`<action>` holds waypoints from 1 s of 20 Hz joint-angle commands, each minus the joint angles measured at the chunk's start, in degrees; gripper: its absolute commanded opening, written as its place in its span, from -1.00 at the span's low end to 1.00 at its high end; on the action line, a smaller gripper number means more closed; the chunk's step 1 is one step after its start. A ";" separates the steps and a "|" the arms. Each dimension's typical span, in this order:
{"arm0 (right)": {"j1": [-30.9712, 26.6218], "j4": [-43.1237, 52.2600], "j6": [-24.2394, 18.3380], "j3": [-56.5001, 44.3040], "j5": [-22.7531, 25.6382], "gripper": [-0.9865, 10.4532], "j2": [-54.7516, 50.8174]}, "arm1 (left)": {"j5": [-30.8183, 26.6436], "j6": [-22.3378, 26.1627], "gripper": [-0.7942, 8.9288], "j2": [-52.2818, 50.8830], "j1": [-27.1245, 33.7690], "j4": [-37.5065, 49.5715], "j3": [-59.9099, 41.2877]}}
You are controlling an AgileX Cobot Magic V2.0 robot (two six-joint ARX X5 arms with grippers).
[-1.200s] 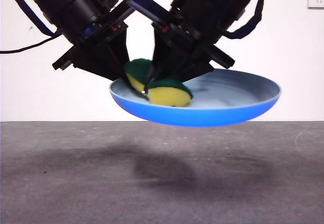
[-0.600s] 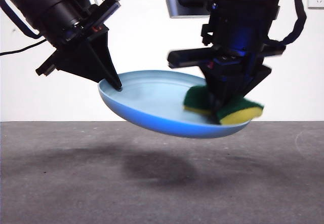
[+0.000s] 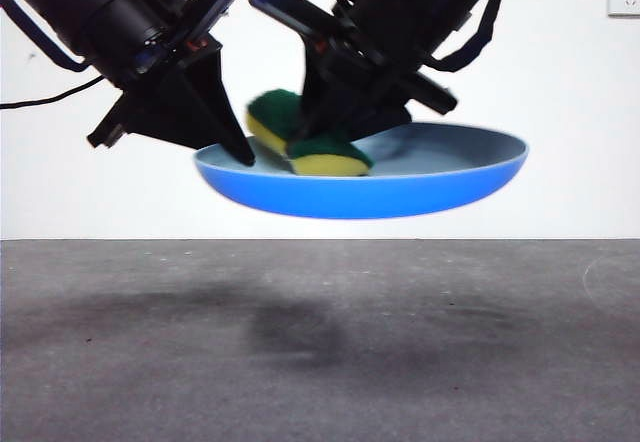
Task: Pick up the plate,pick up the cloth,clean the plate with the cloth
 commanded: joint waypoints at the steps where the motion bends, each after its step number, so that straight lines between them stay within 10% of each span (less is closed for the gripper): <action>1: 0.90 -2.67 0.33 -0.52 -5.33 -0.85 0.74 | 1.44 -3.93 -0.85 -0.02 0.61 4.17 -0.17; 6: 1.62 -15.58 -1.07 -0.52 -6.12 -0.85 0.74 | 1.44 -5.03 -0.85 -0.02 1.97 5.46 -0.15; 14: 0.17 -22.93 -1.18 -0.52 29.22 -0.85 0.70 | 1.95 1.22 -0.85 -0.02 2.38 -4.39 -0.15; 20: -3.02 -6.03 -1.11 -0.52 20.31 -0.85 0.76 | 8.87 4.04 -0.85 -0.02 2.34 -6.69 -0.15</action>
